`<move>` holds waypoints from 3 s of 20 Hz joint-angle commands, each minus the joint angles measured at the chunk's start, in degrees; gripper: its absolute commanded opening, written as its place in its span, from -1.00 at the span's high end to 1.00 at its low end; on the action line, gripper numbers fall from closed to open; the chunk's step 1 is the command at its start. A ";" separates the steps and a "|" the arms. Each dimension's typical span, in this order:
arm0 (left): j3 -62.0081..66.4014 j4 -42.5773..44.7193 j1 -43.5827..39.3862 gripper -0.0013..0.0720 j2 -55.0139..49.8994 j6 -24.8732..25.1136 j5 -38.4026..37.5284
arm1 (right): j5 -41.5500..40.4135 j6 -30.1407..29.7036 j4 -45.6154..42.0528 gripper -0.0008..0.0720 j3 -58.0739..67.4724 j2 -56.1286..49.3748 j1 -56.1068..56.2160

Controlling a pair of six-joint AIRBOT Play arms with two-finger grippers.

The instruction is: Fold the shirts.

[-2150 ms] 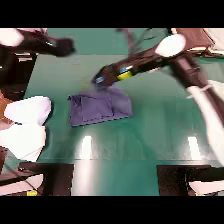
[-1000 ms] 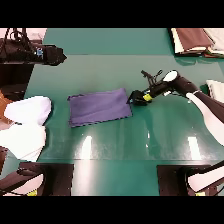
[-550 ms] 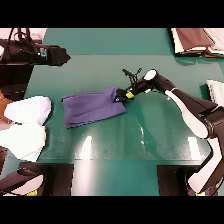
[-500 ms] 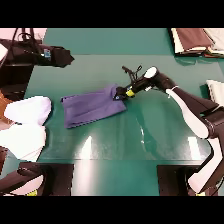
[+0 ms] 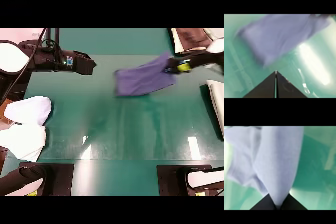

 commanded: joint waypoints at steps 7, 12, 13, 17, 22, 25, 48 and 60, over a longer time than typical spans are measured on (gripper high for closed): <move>0.00 -0.48 -1.57 0.89 0.04 -3.06 1.73 | -10.01 -1.90 3.58 0.94 0.22 4.63 -34.49; 0.00 -0.48 -1.57 0.89 0.04 -3.28 2.25 | -16.31 -3.13 6.84 0.94 1.33 4.24 -37.22; 0.00 -0.48 -1.55 0.89 0.04 -3.28 2.21 | -16.15 -3.13 7.41 0.94 2.67 4.24 -37.22; 0.00 -0.44 -1.57 0.89 0.04 -3.23 2.16 | -11.08 -3.10 7.65 0.94 12.35 4.26 -37.40; 0.00 -0.26 -1.55 0.89 0.04 -2.75 2.03 | 0.35 -3.13 7.06 0.94 19.71 4.31 -40.04; 0.00 -0.02 -1.57 0.89 0.04 -2.75 2.01 | 6.60 -3.13 5.51 0.94 18.88 5.14 -42.49; 0.00 -0.04 -1.55 0.89 0.07 -1.29 0.96 | 3.21 2.03 6.25 -0.86 -13.94 28.35 -35.63; 0.02 -0.22 -1.40 0.89 0.09 -1.31 3.21 | -3.21 1.84 5.62 0.93 -13.66 32.17 1.64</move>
